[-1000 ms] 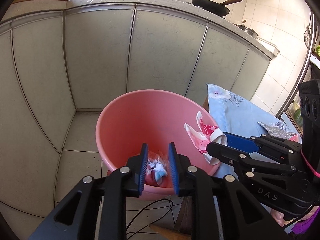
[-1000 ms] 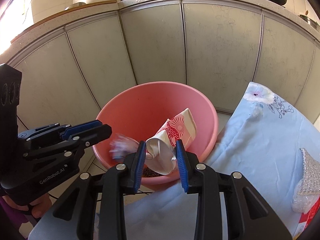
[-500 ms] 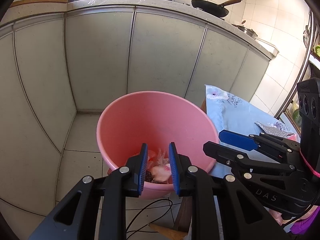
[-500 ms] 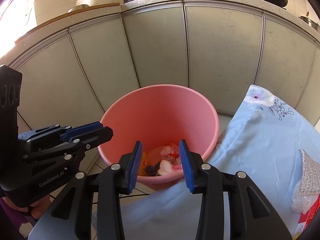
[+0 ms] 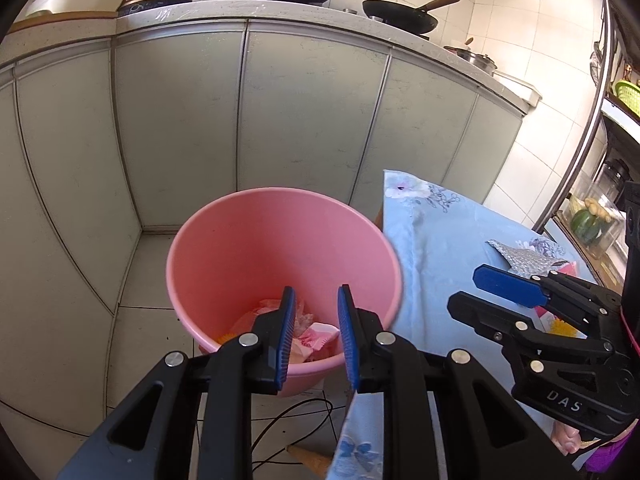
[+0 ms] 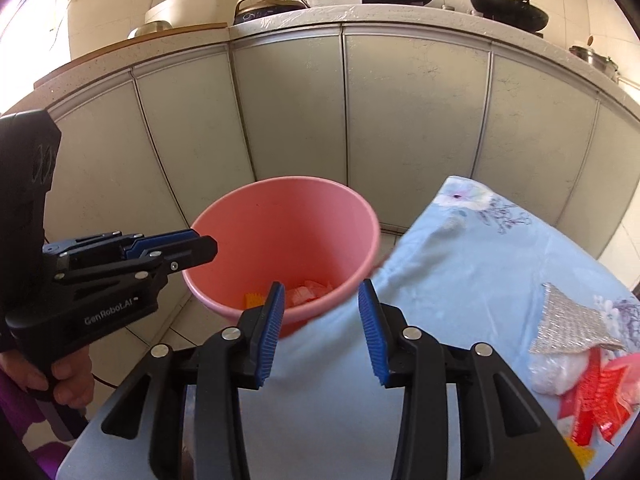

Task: Collect trash
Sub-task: 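Move both open grippers from the bucket back over the table trash, then grasp the yellow foam net with the left gripper, then grasp the red-and-pink bag with the right gripper while the left holds the foam net, then carry the foam net and red bag over the pink bucket with both grippers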

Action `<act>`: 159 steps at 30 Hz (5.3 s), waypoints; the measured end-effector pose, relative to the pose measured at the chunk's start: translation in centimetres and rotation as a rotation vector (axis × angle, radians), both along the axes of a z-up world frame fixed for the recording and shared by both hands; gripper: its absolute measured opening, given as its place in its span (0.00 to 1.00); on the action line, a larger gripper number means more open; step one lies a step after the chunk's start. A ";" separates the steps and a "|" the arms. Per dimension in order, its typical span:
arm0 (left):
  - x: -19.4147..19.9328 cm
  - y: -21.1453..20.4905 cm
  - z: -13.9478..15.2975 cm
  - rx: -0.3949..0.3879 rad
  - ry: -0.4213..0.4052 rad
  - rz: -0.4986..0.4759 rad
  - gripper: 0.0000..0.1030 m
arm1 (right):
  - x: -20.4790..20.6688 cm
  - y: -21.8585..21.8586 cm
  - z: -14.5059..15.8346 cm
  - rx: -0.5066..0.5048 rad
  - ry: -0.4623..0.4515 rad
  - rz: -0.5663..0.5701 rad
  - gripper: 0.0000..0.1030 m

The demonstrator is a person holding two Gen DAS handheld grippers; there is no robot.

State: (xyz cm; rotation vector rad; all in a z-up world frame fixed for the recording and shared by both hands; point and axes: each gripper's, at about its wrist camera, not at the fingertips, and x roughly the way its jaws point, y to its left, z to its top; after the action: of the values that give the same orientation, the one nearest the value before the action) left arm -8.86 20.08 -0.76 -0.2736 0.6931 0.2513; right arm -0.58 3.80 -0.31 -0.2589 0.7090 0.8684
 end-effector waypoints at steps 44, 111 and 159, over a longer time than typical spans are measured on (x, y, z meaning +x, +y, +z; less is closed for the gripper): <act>7.9 -20.0 0.6 0.034 0.065 -0.479 0.30 | 0.9 -21.9 0.2 0.100 0.030 -0.403 0.38; 7.6 -18.8 -2.0 -0.115 0.055 -0.597 0.08 | 9.1 -30.3 -7.0 0.641 0.709 -0.739 0.52; 1.8 -8.2 3.5 -0.061 -0.185 -0.236 0.08 | 0.7 -17.9 3.7 0.156 -0.058 -0.451 0.06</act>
State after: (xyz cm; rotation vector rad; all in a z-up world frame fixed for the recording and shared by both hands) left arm -7.03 11.83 2.75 -0.2665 0.5444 -0.0200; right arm 0.08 -14.15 3.37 0.0183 0.6096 0.4794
